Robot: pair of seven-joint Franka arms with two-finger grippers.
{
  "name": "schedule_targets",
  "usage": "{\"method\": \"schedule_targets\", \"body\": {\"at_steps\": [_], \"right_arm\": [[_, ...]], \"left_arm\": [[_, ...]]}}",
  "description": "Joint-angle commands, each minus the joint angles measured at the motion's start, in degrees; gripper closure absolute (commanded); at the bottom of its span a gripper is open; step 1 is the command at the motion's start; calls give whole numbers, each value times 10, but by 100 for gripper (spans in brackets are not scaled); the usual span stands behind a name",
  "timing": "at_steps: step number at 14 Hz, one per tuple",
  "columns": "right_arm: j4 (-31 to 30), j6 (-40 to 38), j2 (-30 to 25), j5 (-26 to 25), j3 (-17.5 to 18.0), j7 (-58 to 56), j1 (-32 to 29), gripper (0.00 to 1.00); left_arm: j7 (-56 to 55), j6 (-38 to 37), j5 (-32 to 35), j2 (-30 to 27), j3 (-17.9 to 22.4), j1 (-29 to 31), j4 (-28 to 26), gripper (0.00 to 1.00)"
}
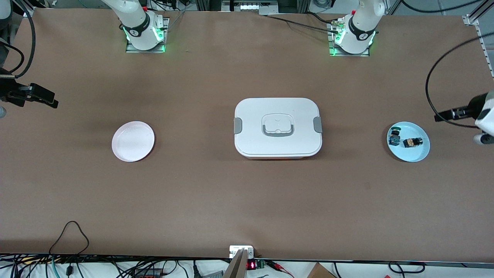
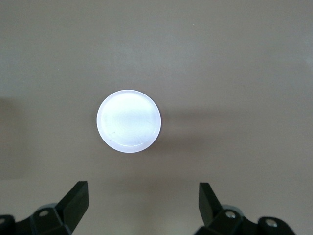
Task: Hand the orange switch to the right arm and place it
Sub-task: 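Lower the left gripper onto the orange switch on the blue plate and grasp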
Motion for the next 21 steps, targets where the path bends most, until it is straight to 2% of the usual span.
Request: {"method": "schedule_targets", "body": {"at_steps": [1, 7, 11, 16, 20, 21], "right_arm": [[4, -8, -5, 2, 6, 1, -7, 0], [4, -8, -5, 2, 7, 2, -7, 0], [4, -9, -5, 2, 7, 2, -7, 0], [4, -9, -5, 2, 7, 2, -7, 0], [4, -9, -5, 2, 7, 1, -7, 0], [4, -9, -5, 2, 7, 0, -7, 0]], "left_arm": [[7, 81, 21, 23, -6, 26, -35, 0], [10, 395, 21, 18, -8, 65, -238, 0], [48, 587, 21, 63, -10, 93, -318, 0], [50, 642, 21, 96, -11, 102, -335, 0], [50, 645, 21, 112, -11, 103, -338, 0], [50, 644, 21, 117, -11, 103, -337, 5]]}}
